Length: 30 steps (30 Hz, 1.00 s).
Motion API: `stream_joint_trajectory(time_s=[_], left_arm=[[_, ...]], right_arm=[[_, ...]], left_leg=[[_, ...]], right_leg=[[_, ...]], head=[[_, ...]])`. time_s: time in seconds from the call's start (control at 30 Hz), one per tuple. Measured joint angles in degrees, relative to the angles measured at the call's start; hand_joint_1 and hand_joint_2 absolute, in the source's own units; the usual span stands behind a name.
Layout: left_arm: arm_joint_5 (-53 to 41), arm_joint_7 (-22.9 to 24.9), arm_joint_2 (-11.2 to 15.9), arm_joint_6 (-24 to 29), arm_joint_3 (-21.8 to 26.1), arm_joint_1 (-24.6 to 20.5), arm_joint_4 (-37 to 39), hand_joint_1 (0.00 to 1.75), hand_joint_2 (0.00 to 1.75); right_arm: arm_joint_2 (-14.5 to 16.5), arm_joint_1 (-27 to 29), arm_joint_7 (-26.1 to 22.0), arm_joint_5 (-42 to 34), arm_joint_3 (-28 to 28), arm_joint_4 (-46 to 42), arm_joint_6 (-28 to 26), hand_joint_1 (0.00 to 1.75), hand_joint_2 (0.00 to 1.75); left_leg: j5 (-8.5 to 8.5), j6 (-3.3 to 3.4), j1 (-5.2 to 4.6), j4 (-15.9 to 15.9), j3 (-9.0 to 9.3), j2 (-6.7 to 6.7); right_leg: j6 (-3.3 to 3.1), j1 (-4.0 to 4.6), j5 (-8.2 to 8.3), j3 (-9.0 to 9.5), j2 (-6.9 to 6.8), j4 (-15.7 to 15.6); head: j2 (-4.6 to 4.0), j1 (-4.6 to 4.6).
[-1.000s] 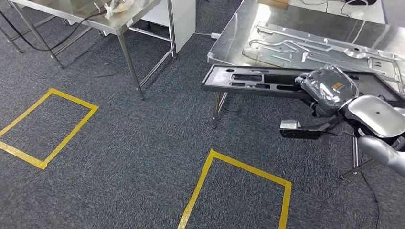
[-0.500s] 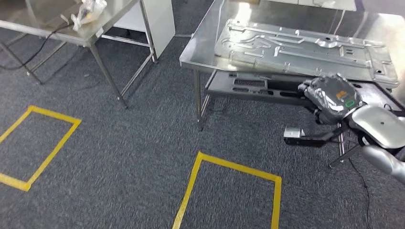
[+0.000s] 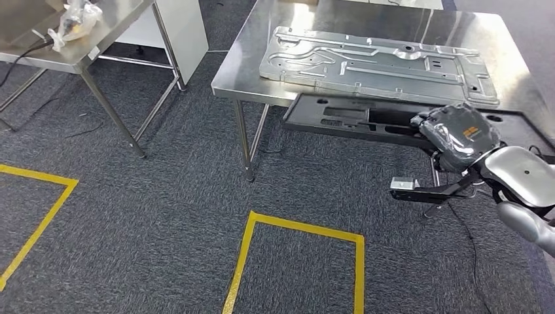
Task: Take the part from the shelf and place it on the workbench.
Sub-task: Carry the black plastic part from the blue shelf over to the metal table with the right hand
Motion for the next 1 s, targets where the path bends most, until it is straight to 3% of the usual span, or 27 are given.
stream_joint_trajectory(time_s=[0.07, 0.2, 0.23, 0.27, 0.33, 0.4, 0.43, 0.5, 0.57, 0.63, 0.7, 0.8, 0.83, 1.0], left_arm=[[0.0, 0.0, -0.1, 0.0, 0.0, 0.0, 0.0, 0.0, 1.75], [0.1, 0.1, -0.2, 0.1, 0.0, 0.3, 0.0, 0.0, 1.75], [0.1, 0.1, -0.3, 0.1, 0.0, 0.3, 0.0, 0.0, 1.75], [0.1, 0.1, -0.4, 0.0, 0.0, 0.3, 0.0, 0.0, 1.75], [0.2, 0.2, -0.5, 0.0, 0.0, 0.3, 0.0, 0.0, 1.75], [0.4, 0.2, -0.5, -0.1, 0.1, 0.2, 0.0, 0.0, 1.75], [0.4, 0.2, -0.4, -0.1, 0.1, 0.2, 0.0, 0.0, 1.75], [0.4, 0.2, -0.4, -0.1, 0.1, 0.2, 0.0, 0.0, 1.75], [0.4, 0.2, -0.4, -0.1, 0.1, 0.2, 0.0, 0.0, 1.75], [0.5, 0.2, -0.4, -0.1, 0.1, 0.2, 0.0, 0.0, 1.75], [0.7, 0.3, -0.4, -0.2, 0.2, 0.2, 0.0, 0.0, 1.75], [1.1, 0.9, -0.4, -0.3, 0.5, -0.1, 0.0, 0.0, 1.75], [1.2, 1.1, -0.4, -0.3, 0.6, -0.3, 0.0, 0.0, 1.75], [1.5, 1.4, -0.4, 0.0, 1.3, -0.7, 0.0, 0.0, 1.75]], right_arm=[[-0.3, 0.5, -0.1, 0.0, -0.6, -0.1, 0.0, 1.75, 1.75], [-0.1, 0.8, 0.0, 0.0, -1.1, -0.1, 0.0, 1.75, 1.75], [0.0, 1.0, 0.0, 0.0, -1.1, 0.0, 0.0, 1.75, 1.75], [0.0, 1.3, 0.0, 0.0, -1.1, 0.0, 0.1, 1.75, 1.75], [0.0, 1.4, 0.0, 0.0, -1.2, 0.0, 0.0, 1.75, 1.75], [0.2, 1.6, 0.0, 0.0, -1.3, 0.0, 0.0, 1.75, 1.75], [0.2, 1.7, 0.0, 0.0, -1.4, 0.0, 0.1, 1.75, 1.75], [0.3, 2.0, 0.0, 0.0, -1.4, 0.0, 0.0, 1.75, 1.75], [0.3, 2.1, 0.0, 0.0, -1.5, -0.1, 0.0, 1.75, 1.75], [0.4, 1.9, -0.1, 0.4, -1.4, 0.0, 0.1, 1.75, 1.75], [1.5, -0.5, -0.5, 2.8, -0.3, 0.4, 0.8, 1.75, 1.75], [7.1, -10.7, -1.0, 10.1, 6.2, 4.1, 2.2, 1.75, 1.75], [9.4, -14.2, -0.9, 12.0, 9.3, 6.0, 2.3, 1.75, 1.75], [17.6, -25.0, -0.2, 14.1, 20.7, 12.9, 2.2, 1.75, 1.75]], left_leg=[[1.13, -0.46, 0.42, -2.3, 1.07, 0.41], [1.8, -1.38, 1.07, -3.6, 1.63, 1.26], [1.65, -1.61, 1.15, -3.4, 1.57, 1.39], [1.42, -1.94, 1.29, -3.0, 1.5, 1.5], [0.73, -2.77, 1.6, -1.9, 1.31, 1.69], [-0.02, -3.63, 1.58, -0.8, 1.02, 1.8], [-0.35, -3.62, 1.46, -0.5, 0.87, 1.81], [-0.59, -2.6, 1.3, -0.3, 0.68, 1.81], [-0.53, -1.71, 1.28, -0.3, 0.64, 1.85], [-0.44, -1.86, 1.36, -0.4, 0.64, 1.89], [-0.36, -2.62, 1.51, -0.6, 0.63, 1.95], [-0.3, -4.66, 1.81, -0.9, 0.72, 2.44], [-0.28, -4.96, 1.87, -0.9, 0.77, 2.59], [-0.08, -5.16, 1.88, -0.8, 0.74, 2.47]], right_leg=[[0.46, 0.05, -0.92, -0.28, -0.8, 0.9], [2.07, -0.92, -6.49, -5.16, -3.07, 11.9], [2.52, -1.32, -6.42, -5.52, -3.3, 12.8], [2.96, -1.68, -5.25, -4.74, -3.49, 11.5], [3.62, -2.12, -1.99, -0.94, -3.93, 4.5], [3.26, -1.96, -0.59, 1.57, -4.02, -0.4], [2.82, -1.88, -0.8, 1.7, -3.94, -0.8], [2.16, -1.88, -0.69, 1.71, -3.67, -0.8], [1.93, -1.73, -0.7, 1.72, -3.53, -0.8], [1.66, -1.48, -0.75, 1.71, -3.52, -0.8], [1.39, -1.31, -0.77, 1.66, -3.49, -0.7], [0.96, -1.06, -0.62, 1.47, -3.06, -0.7], [0.89, -1.02, -0.57, 1.45, -2.91, -0.7], [0.82, -1.0, -0.48, 1.44, -3.02, -0.6]], head=[[-0.01, 0.04], [-0.02, 0.11], [-0.02, 0.1], [-0.02, 0.1], [-0.02, 0.1], [-0.02, 0.09], [-0.02, 0.08], [-0.02, 0.01], [-0.02, -0.07], [-0.02, -0.06], [-0.02, -0.05], [-0.02, -0.05], [-0.02, -0.05], [-0.02, -0.05]])
